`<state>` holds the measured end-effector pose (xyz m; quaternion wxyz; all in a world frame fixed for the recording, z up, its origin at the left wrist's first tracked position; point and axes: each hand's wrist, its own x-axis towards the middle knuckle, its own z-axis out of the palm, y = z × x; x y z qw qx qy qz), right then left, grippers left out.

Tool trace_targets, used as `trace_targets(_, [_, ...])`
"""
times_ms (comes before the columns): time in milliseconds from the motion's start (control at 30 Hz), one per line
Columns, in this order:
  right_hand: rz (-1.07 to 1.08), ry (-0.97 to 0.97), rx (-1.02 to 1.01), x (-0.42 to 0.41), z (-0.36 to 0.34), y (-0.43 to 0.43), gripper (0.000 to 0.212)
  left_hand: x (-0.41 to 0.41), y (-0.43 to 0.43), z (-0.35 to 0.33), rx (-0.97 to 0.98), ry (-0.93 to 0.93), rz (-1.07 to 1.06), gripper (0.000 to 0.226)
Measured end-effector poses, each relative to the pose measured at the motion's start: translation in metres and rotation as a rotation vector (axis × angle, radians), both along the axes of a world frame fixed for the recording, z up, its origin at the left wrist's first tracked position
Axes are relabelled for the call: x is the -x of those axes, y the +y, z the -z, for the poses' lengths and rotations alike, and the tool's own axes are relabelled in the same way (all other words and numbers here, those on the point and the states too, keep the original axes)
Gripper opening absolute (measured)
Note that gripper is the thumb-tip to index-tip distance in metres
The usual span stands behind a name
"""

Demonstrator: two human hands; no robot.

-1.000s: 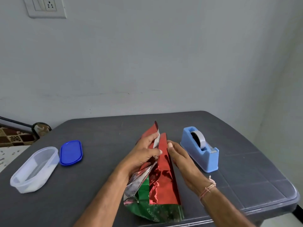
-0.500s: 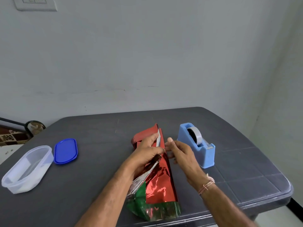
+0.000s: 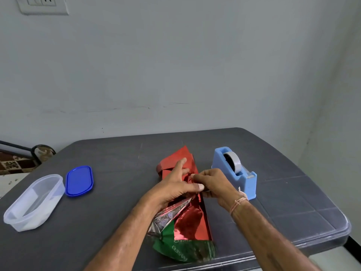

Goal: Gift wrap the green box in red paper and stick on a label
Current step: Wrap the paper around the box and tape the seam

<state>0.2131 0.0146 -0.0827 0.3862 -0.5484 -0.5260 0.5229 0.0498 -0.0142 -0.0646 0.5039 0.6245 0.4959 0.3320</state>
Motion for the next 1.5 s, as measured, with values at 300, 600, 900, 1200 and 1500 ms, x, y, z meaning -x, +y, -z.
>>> trace_targets(300, [-0.01,0.061,0.05,-0.008,0.007,0.002,0.021,0.046,-0.018,0.009,-0.37,0.223,-0.13,0.047])
trace_targets(600, [0.021,0.116,-0.016,-0.009,0.007,-0.014,0.018,0.037,-0.028,0.029,-0.286,0.738,-0.053,0.086])
trace_targets(900, [-0.005,0.002,-0.026,-0.017,0.013,-0.038,0.051,0.021,-0.04,0.027,-0.271,0.851,-0.063,0.114])
trace_targets(1200, [0.035,0.058,-0.03,-0.015,0.016,-0.045,0.037,0.044,-0.082,0.04,-0.331,0.251,-0.275,0.073])
trace_targets(1500, [0.061,0.095,0.029,-0.015,0.02,-0.043,0.027,0.048,-0.131,0.074,-0.597,0.273,-0.553,0.027])
